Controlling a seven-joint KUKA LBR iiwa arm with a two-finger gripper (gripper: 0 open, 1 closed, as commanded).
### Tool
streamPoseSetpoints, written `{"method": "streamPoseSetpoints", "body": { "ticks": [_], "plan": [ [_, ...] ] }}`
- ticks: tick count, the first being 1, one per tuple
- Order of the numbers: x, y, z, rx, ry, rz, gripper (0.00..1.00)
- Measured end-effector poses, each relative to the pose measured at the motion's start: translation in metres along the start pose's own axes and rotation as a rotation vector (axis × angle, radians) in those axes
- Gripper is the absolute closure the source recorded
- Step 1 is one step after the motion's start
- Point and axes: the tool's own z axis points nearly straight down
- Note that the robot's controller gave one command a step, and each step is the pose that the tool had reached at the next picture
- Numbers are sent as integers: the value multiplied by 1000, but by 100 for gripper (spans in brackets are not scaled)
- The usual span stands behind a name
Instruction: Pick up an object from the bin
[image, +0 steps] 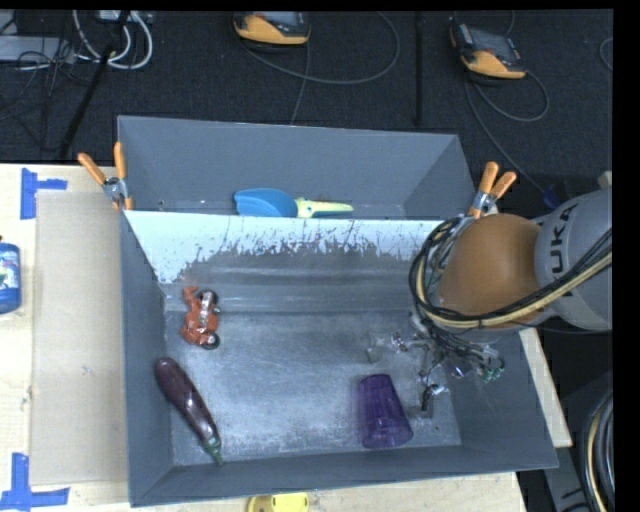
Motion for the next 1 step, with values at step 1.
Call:
{"method": "streamPoseSetpoints", "body": {
  "ticks": [1],
  "plan": [
    [3,32,6,0,-6,-81,0]
  ]
}}
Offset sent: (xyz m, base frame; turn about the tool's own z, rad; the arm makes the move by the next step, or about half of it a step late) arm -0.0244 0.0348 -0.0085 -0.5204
